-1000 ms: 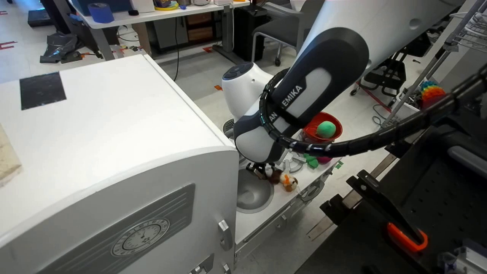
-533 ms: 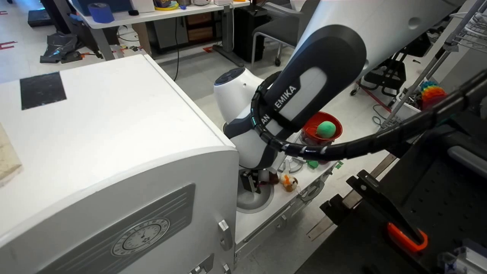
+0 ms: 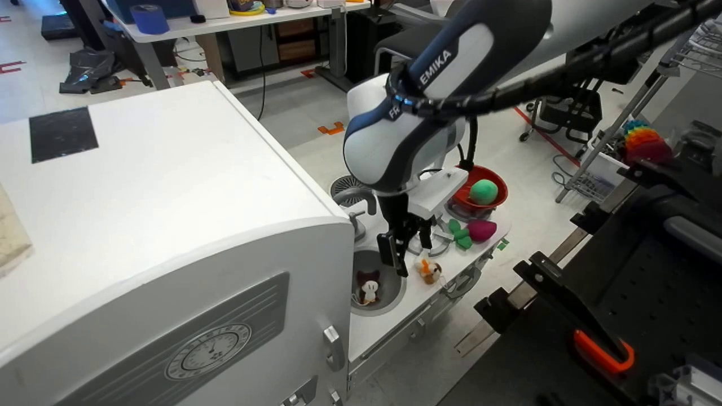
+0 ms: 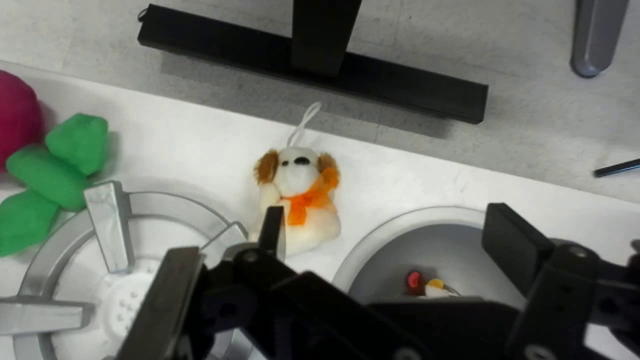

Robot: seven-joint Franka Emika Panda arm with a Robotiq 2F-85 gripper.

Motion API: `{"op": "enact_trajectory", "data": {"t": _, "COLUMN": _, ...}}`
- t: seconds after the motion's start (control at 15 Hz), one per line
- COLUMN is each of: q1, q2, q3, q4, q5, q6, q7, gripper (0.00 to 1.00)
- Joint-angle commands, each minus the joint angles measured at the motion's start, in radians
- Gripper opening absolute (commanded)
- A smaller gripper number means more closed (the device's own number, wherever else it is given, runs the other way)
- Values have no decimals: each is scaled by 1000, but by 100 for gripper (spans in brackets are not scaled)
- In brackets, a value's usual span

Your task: Remove the brown toy from the toy stove and put it in the toy sink

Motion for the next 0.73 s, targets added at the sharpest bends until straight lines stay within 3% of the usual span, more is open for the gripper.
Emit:
{"op": "enact_trajectory", "data": {"t": 0.0, "q1": -82, "q2": -85, "q3": 51, "q4": -86, "q5": 50, "q6": -105, "q7": -74, "gripper": 100}}
{"op": "enact_trajectory", "data": {"t": 0.13, "q1": -113, "q2": -162, "q3": 55, "q4": -191, "q5": 55, "q6": -91, "q7": -89, "gripper": 100}}
{"op": "enact_trajectory", "data": {"t": 0.27, "q1": -140, "q2": -244, "q3": 46, "q4": -313, "q5": 48, "q6": 4, "q7": -86, "gripper": 100}}
{"op": "enact_trajectory", "data": {"t": 0.33, "q1": -99, "q2": -130, "q3": 28, "q4": -151, "q5": 43, "q6": -63, "q7": -65, "gripper": 100}}
{"op": "enact_trajectory", "data": {"t": 0.67, "q1": -100, "q2": -140, "q3": 25, "q4": -169, "q5": 43, "q6": -58, "q7": -65, "gripper": 100}}
